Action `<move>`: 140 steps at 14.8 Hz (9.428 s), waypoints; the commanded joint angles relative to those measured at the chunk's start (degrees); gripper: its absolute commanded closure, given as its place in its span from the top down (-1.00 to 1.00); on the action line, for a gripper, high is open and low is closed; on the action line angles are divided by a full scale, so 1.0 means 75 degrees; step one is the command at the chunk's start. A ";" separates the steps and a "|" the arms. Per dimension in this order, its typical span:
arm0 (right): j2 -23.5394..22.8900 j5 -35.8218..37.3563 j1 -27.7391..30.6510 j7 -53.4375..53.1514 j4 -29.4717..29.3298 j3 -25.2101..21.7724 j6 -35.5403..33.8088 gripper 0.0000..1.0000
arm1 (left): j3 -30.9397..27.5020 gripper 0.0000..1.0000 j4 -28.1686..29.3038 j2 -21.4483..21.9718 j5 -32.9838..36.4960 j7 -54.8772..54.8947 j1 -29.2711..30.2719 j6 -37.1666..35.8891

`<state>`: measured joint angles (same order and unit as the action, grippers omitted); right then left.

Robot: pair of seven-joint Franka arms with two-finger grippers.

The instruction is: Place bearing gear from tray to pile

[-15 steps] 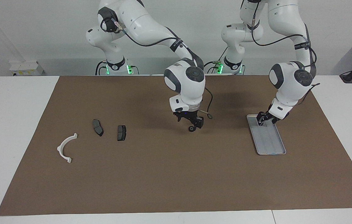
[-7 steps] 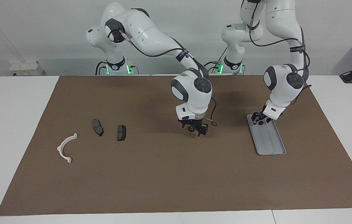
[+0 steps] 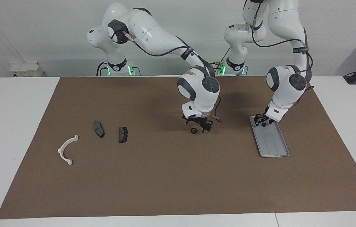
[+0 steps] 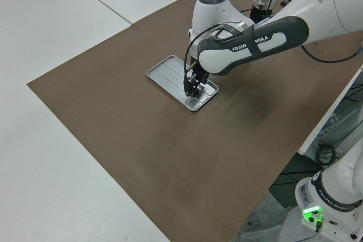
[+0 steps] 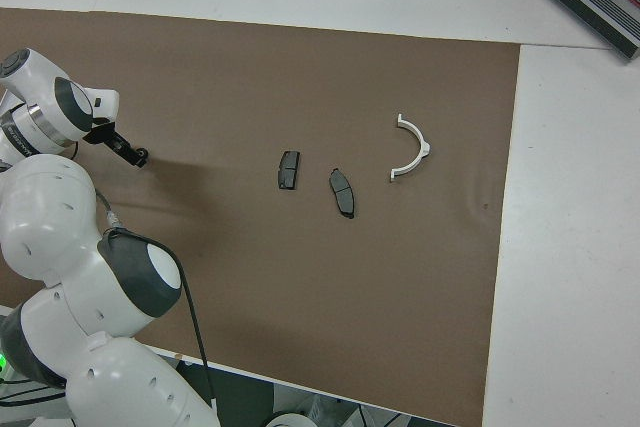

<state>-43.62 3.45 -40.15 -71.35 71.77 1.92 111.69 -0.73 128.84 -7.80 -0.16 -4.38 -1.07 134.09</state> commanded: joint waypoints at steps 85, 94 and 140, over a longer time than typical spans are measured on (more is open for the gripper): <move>0.1742 -0.0320 0.0950 0.3026 0.1497 0.0213 0.0190 1.00 | 0.0637 1.00 -0.3245 0.1357 0.0057 -0.1068 0.0471 -0.4801; 0.0414 0.0254 0.0490 0.1954 0.0661 0.0201 0.1022 1.00 | 0.0719 1.00 -0.4510 0.1052 0.0057 -0.1068 0.0447 -0.6101; 0.1621 -0.0331 0.3910 0.8816 0.1841 0.0236 0.0912 -1.00 | 0.0707 1.00 -0.4370 0.1474 0.0045 -0.0927 0.0400 -0.6312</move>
<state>-32.07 1.35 -14.14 -12.54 79.48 2.75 111.80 4.18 96.01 2.39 0.69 -11.90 1.20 87.86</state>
